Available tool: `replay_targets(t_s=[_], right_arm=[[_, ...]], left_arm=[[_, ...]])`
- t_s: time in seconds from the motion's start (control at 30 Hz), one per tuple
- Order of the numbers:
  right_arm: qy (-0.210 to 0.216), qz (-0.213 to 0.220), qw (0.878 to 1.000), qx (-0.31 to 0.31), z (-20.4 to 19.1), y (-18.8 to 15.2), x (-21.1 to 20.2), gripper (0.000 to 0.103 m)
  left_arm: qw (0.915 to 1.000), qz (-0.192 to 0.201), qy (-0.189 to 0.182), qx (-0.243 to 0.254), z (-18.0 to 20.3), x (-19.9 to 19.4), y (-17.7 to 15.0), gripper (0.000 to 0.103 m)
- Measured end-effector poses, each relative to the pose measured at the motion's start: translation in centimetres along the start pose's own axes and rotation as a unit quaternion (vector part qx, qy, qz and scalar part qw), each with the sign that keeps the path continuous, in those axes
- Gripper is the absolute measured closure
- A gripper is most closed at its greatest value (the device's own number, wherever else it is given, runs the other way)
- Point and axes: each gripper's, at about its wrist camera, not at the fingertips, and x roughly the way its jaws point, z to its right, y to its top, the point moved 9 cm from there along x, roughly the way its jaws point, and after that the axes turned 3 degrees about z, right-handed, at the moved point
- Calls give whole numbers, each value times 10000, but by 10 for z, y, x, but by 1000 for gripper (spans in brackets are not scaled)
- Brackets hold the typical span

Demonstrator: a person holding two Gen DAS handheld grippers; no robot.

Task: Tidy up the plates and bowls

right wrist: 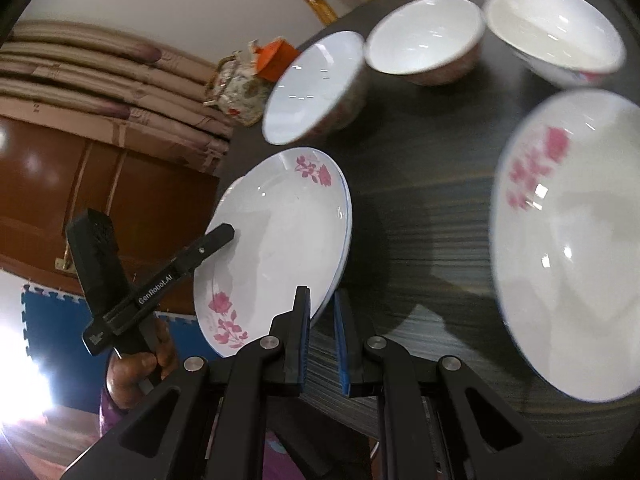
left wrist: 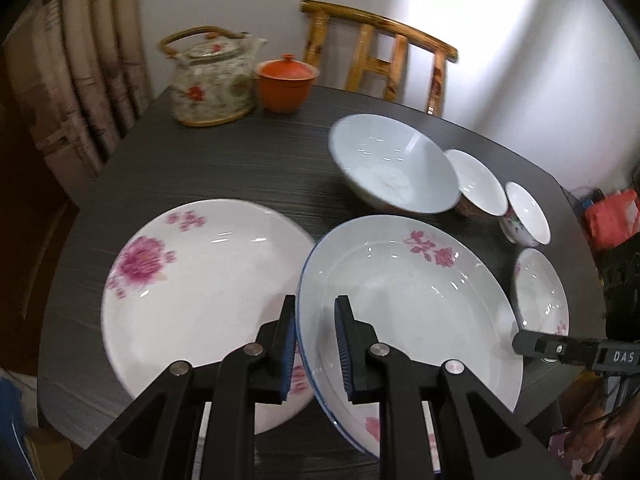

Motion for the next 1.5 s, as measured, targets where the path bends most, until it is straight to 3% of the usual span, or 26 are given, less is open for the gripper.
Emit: replay_targets(t_s=[0.37,0.7,0.97,1.1,1.17,1.23,1.5], right_arm=[[64,-310,9986,-413,-46,11,46,90],[-49,-501,9969,-605,-62,16,73,91],[-49,-545,9954,-789,-78,19,82,91],[-60,-614,9949,-799,-80,19,89,92],[-53,-657,9948,-777,-80,18,92,92],[-51,-671,9947,-771,-80,17,94,92],[-107,-743,9938,-816,-83,15,105,92]], left_arm=[[9973,30,269,-678,-67,-3,-15,85],[9945,-43,486,-924,-92,9,-27,84],[9918,-195,885,-896,-107,20,-33,79],[9902,85,1141,-797,-111,9,-24,78],[9883,175,1342,-706,-113,3,-21,69],[9863,350,1465,-675,-115,-3,-17,67],[9861,355,1403,-818,-117,-5,-18,67]])
